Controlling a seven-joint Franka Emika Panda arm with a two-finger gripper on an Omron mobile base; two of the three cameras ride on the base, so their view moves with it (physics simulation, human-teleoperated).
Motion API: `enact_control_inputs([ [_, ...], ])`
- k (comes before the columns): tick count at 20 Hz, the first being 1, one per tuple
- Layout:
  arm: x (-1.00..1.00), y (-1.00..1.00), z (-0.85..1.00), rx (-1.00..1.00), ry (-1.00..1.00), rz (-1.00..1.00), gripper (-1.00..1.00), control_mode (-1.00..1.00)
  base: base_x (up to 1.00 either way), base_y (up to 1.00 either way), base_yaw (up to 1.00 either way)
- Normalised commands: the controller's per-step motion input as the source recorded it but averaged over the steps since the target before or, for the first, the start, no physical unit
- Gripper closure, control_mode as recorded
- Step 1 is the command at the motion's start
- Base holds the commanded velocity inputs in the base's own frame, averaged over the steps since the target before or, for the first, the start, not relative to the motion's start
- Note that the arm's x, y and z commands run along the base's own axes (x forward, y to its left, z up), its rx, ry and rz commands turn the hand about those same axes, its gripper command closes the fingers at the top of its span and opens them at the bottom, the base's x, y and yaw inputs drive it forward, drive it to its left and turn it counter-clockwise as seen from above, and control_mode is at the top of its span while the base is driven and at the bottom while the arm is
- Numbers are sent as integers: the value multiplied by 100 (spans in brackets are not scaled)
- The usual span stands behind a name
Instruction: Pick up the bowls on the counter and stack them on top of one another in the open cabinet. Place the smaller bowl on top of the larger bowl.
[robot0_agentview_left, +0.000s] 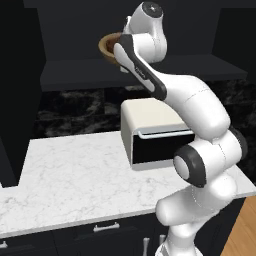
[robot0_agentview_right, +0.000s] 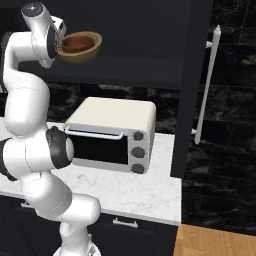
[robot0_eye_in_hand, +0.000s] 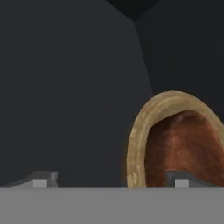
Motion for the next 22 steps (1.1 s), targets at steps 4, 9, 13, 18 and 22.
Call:
enact_control_inputs([
  [4,-100,16,-11,0,-9,5,-100,-100,0,0,0],
  [9,-100,23,-63,0,2,5,-100,-100,0,0,0],
  [13,-100,17,-93,0,17,4,-100,-100,0,0,0],
  [18,-100,17,-100,0,26,2,-100,-100,0,0,0],
  [22,-100,23,-93,0,23,0,-100,-100,0,0,0],
])
